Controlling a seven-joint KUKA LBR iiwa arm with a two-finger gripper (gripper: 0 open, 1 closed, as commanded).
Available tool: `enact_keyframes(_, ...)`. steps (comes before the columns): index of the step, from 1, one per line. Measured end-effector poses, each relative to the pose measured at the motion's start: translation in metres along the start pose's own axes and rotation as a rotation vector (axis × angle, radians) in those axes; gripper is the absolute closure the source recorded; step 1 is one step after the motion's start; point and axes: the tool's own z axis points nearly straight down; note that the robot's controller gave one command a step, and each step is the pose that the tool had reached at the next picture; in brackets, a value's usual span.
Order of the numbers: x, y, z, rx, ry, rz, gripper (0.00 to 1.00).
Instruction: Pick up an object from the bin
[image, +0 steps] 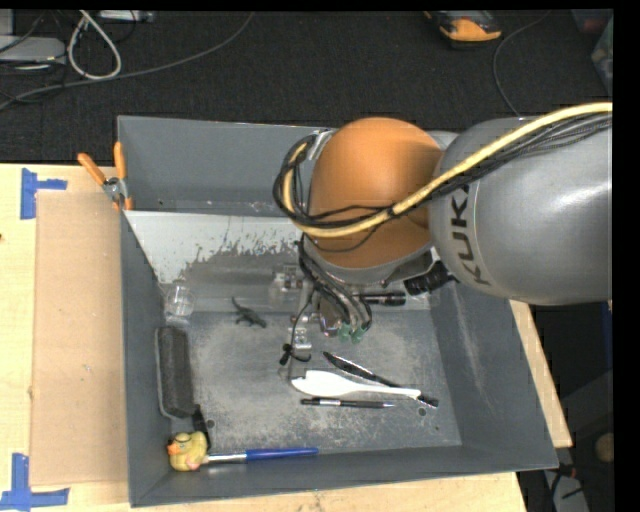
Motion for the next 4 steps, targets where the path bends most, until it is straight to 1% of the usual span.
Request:
enact_keyframes(1,-0.002,-0.001,-0.004,-0.001,-0.007,0.004,0.00)
enact_keyframes(2,-0.004,-0.041,0.062,-0.001,-0.010,-0.092,0.00)
enact_keyframes(3,0.030,-0.099,0.078,-0.003,-0.011,-0.106,0.00)
enact_keyframes(4,0.044,-0.113,0.118,-0.003,-0.003,-0.121,0.00)
